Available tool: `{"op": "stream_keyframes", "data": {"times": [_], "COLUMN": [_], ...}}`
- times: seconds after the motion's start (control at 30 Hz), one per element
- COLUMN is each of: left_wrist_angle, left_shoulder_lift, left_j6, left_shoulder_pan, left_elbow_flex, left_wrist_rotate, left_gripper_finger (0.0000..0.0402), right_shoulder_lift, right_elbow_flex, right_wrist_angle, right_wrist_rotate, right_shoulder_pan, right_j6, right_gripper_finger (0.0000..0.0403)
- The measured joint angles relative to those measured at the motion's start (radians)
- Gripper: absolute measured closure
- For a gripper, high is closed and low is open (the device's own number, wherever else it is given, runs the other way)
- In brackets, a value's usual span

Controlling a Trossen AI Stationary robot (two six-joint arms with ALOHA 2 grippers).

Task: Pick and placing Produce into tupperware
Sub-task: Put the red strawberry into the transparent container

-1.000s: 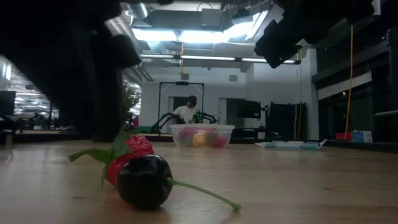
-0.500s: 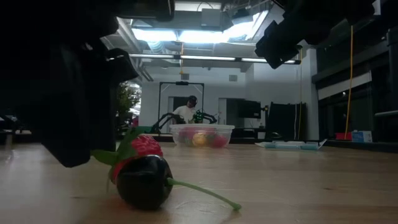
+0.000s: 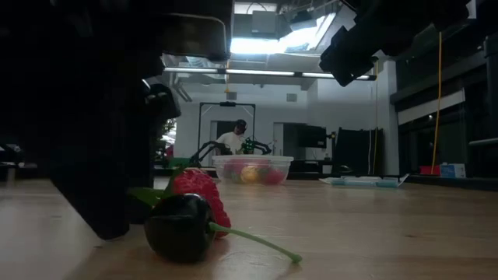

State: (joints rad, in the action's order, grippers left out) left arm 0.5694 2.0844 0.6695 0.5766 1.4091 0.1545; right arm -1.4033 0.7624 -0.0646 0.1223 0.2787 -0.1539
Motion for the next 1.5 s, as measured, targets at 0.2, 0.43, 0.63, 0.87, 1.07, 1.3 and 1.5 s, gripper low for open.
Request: {"op": "stream_keyframes", "data": {"times": [0.2,0.43,0.63,0.87,1.07,1.3,1.5], "left_wrist_angle": [0.002,0.002,-0.01,-0.02,-0.025,-0.028,-0.029], "left_shoulder_lift": [-0.006,-0.004,-0.003,-0.003,-0.002,-0.002,-0.002], "left_j6": [0.0,-0.021,-0.022,-0.038,-0.053,-0.073,-0.169], "left_shoulder_pan": [-0.01,-0.01,-0.006,-0.008,-0.009,-0.008,0.003], "left_elbow_flex": [-0.003,0.006,0.006,0.007,0.007,0.008,0.008], "left_wrist_rotate": [-0.01,-0.011,-0.01,-0.012,-0.012,-0.013,0.005], "left_gripper_finger": [0.0293,0.0321,0.0326,0.0312,0.0365,0.0396,0.0398], "right_shoulder_lift": [0.0,0.0,0.0,0.0,0.0,0.0,0.0], "right_elbow_flex": [0.0,0.0,0.0,0.0,0.0,0.0,0.0], "right_wrist_angle": [0.005,0.011,0.013,0.02,0.029,0.034,0.034], "right_wrist_rotate": [0.0,0.0,0.0,0.0,0.0,0.0,0.0], "right_shoulder_pan": [0.0,0.0,0.0,0.0,0.0,0.0,0.0], "right_j6": [0.0,0.0,0.0,0.0,-0.001,-0.002,-0.002], "right_gripper_finger": [0.0236,0.0236,0.0236,0.0236,0.0236,0.0236,0.0236]}}
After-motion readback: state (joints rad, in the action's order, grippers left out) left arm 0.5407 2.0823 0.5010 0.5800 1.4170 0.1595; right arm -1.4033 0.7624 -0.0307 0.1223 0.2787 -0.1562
